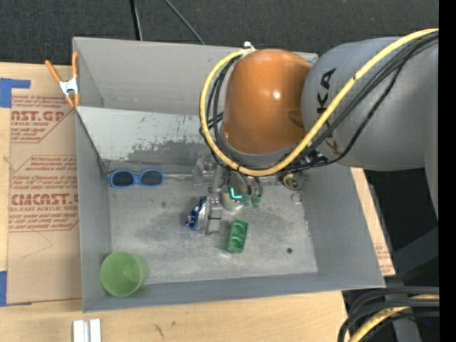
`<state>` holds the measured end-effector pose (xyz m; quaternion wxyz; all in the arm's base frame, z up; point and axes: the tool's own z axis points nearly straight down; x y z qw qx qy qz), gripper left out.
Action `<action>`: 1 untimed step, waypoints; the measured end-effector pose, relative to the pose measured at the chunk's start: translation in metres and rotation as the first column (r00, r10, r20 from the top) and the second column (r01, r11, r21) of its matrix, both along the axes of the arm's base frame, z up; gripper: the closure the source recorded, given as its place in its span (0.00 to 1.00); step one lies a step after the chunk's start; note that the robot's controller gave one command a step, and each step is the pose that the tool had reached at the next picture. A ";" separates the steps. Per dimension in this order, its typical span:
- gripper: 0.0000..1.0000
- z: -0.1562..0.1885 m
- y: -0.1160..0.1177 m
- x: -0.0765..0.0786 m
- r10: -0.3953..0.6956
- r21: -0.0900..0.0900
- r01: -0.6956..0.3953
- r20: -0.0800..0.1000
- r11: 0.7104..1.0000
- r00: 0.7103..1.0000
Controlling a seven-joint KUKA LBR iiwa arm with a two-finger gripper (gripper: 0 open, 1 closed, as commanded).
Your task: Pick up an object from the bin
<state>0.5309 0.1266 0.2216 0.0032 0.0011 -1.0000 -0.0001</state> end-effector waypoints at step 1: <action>0.00 -0.092 -0.068 0.015 0.001 -0.003 -0.001 0.000 1.000 1.000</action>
Offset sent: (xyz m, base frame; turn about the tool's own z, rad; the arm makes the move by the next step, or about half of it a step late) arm 0.0158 -0.0643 -0.0864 -0.0058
